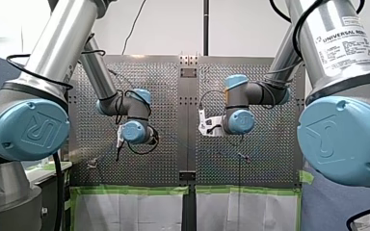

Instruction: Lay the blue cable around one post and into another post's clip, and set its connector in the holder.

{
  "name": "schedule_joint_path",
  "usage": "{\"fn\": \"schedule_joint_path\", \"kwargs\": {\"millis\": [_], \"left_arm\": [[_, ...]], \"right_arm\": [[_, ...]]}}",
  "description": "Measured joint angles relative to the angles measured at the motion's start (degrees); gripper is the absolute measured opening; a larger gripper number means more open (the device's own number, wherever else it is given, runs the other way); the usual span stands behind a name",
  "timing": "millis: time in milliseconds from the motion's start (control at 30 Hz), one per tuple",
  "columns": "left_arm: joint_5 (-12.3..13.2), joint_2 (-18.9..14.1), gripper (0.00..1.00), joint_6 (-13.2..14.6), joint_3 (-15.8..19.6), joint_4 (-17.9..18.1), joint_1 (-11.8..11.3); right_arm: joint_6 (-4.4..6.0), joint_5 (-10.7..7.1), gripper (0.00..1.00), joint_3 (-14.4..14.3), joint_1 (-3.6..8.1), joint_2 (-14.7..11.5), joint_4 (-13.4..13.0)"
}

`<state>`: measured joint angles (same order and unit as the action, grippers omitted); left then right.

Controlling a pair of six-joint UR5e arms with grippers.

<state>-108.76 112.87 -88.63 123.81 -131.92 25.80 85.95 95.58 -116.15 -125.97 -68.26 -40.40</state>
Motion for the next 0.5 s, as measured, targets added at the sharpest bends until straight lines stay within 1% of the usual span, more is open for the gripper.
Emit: {"fn": "schedule_joint_path", "kwargs": {"millis": [400,500], "left_arm": [[-0.06,0.01,0.99,0.57,0.00,5.44,-0.07],[-0.08,0.01,0.99,0.75,0.00,6.16,-0.10]], "right_arm": [[-0.40,0.05,0.98,0.00,0.14,0.00,-0.12],[-0.41,0.05,0.98,0.00,0.15,0.00,-0.18]]}}
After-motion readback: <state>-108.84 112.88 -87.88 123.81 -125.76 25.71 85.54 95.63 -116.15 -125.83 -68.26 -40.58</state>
